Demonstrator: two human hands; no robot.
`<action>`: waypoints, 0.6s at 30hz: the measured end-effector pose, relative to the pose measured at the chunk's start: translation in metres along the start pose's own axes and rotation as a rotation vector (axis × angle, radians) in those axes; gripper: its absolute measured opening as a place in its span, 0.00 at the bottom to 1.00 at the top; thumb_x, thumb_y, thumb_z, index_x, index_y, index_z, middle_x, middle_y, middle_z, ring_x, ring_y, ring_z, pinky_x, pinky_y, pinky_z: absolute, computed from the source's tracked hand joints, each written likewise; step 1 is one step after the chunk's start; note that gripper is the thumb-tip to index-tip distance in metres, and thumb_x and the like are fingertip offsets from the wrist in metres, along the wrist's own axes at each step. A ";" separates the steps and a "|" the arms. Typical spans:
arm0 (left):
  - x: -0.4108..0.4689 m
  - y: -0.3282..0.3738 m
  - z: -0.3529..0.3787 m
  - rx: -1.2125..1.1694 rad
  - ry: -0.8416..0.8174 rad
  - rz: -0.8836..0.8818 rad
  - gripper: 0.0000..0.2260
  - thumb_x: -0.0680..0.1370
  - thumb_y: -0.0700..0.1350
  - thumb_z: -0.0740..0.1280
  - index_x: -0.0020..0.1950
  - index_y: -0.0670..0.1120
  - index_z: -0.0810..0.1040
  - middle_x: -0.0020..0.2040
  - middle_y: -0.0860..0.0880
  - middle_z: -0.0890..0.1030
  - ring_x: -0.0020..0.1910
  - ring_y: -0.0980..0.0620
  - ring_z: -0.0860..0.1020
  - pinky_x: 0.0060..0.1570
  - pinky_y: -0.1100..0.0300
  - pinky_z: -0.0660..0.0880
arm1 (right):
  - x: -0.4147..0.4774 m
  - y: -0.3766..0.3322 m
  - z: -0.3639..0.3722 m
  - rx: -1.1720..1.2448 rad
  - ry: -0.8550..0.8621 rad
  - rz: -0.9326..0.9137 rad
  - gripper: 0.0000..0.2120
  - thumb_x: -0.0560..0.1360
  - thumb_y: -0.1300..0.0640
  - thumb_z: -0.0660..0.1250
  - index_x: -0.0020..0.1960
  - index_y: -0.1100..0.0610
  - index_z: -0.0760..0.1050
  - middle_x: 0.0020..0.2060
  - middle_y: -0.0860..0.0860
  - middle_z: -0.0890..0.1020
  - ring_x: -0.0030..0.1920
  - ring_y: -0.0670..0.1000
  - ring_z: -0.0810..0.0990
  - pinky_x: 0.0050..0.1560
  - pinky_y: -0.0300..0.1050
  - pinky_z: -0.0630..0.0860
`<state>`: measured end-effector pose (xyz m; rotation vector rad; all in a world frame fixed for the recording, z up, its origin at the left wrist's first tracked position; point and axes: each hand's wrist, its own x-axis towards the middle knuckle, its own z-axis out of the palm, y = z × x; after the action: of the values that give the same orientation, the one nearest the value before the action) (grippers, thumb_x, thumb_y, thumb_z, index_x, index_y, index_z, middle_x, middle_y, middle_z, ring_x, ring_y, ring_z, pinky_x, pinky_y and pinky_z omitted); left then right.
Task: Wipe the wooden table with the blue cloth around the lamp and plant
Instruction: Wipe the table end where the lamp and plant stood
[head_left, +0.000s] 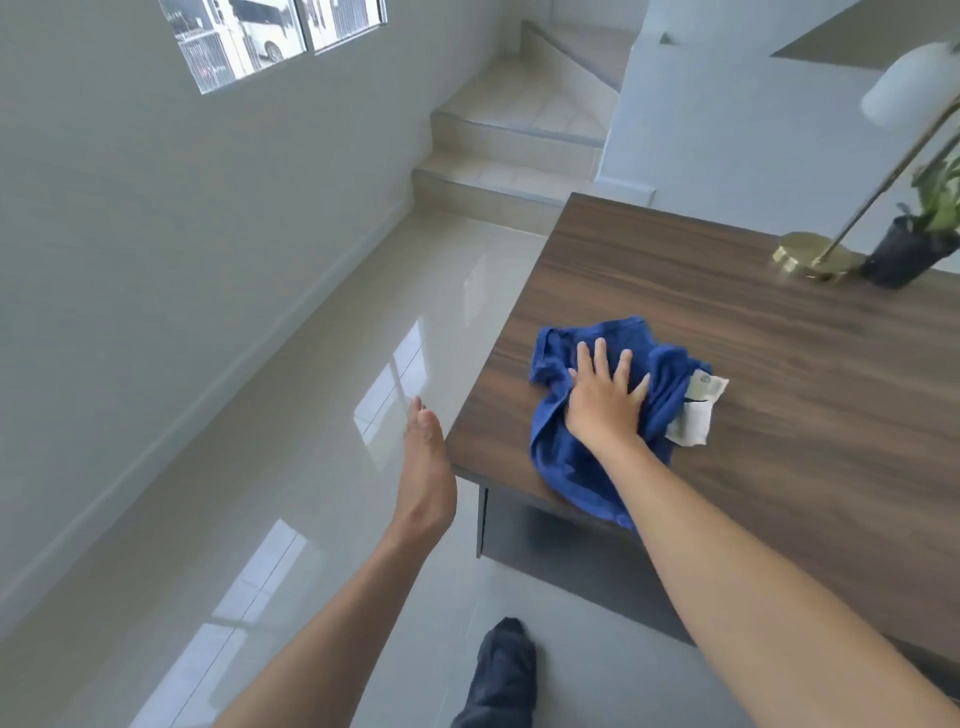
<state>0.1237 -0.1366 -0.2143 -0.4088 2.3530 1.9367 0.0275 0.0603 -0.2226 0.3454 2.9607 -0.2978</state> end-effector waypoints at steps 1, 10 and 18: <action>0.000 0.003 0.000 0.057 -0.010 0.045 0.36 0.75 0.70 0.39 0.79 0.53 0.47 0.79 0.59 0.50 0.77 0.61 0.48 0.77 0.56 0.45 | -0.011 -0.013 0.005 -0.034 -0.015 -0.011 0.28 0.82 0.45 0.46 0.80 0.49 0.42 0.79 0.51 0.42 0.77 0.64 0.39 0.73 0.70 0.44; 0.024 0.010 0.032 0.656 -0.018 0.361 0.38 0.74 0.68 0.37 0.79 0.50 0.55 0.79 0.54 0.55 0.78 0.56 0.47 0.76 0.53 0.44 | -0.079 0.113 -0.003 -0.029 0.026 -0.203 0.32 0.76 0.32 0.43 0.78 0.39 0.50 0.79 0.40 0.49 0.79 0.51 0.42 0.75 0.56 0.50; 0.036 0.022 0.104 0.862 -0.266 0.666 0.35 0.78 0.67 0.38 0.77 0.50 0.59 0.79 0.55 0.55 0.78 0.58 0.43 0.76 0.54 0.38 | -0.020 0.198 -0.028 0.090 0.085 0.375 0.27 0.81 0.39 0.43 0.79 0.43 0.45 0.79 0.46 0.45 0.79 0.56 0.40 0.75 0.61 0.46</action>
<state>0.0714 -0.0377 -0.2227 0.7068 2.9998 0.7890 0.0915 0.2507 -0.2276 0.9295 2.8860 -0.3754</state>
